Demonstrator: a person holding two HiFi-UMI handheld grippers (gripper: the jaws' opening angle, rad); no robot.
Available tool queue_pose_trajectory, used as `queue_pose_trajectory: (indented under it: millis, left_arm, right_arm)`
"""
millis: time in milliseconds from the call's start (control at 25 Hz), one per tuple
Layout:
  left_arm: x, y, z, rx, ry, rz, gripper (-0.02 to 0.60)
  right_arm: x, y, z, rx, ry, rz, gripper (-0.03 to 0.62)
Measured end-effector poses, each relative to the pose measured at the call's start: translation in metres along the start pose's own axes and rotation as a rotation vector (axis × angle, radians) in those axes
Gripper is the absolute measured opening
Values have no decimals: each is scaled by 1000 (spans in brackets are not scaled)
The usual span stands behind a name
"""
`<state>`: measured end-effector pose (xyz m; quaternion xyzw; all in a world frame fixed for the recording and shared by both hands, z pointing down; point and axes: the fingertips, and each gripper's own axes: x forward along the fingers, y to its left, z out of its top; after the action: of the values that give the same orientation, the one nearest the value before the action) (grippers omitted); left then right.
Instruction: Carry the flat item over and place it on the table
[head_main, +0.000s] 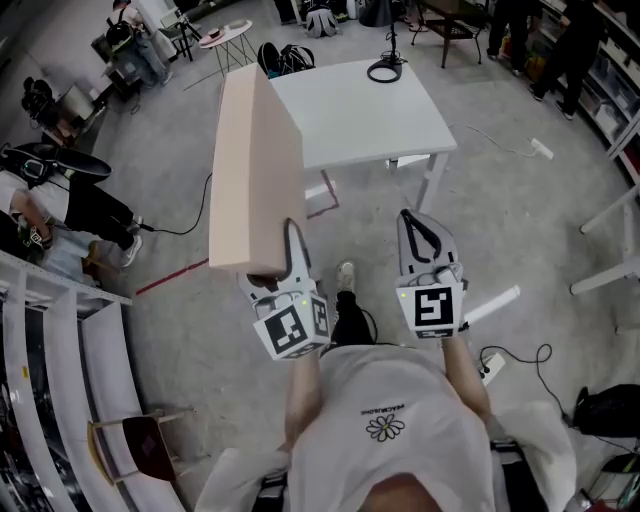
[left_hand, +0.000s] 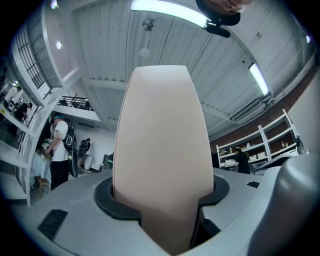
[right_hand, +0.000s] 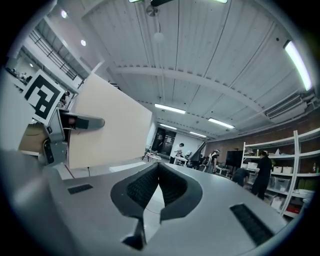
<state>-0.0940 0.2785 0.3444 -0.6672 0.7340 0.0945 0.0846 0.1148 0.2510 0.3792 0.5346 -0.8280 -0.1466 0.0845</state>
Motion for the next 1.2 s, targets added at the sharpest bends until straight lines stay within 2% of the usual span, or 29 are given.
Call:
queue_pose_trajectory:
  millis: [240, 360, 560, 800, 880, 1040, 1200]
  left_arm:
    - [53, 9, -13, -8, -48, -24, 304]
    - [90, 18, -20, -23, -83, -24, 304]
    - [163, 35, -26, -50, -138, -30, 302]
    - [296, 58, -42, -72, -130, -50, 302]
    - [339, 65, -48, -62, -125, -57, 302]
    - [419, 78, -60, -42, -124, -74, 302]
    - [482, 87, -73, -32, -100, -92, 302]
  right_arm:
    - [66, 39, -22, -144, 74, 207, 12]
    - [106, 46, -24, -162, 64, 233, 12]
    - [186, 27, -25, -89, 51, 174, 12]
    - [309, -13, -13, -24, 66, 125, 12]
    - [349, -24, -6, 19, 53, 92, 12]
    - [426, -49, 5, 35, 4, 12, 12]
    - [482, -71, 3, 91, 3, -51, 12]
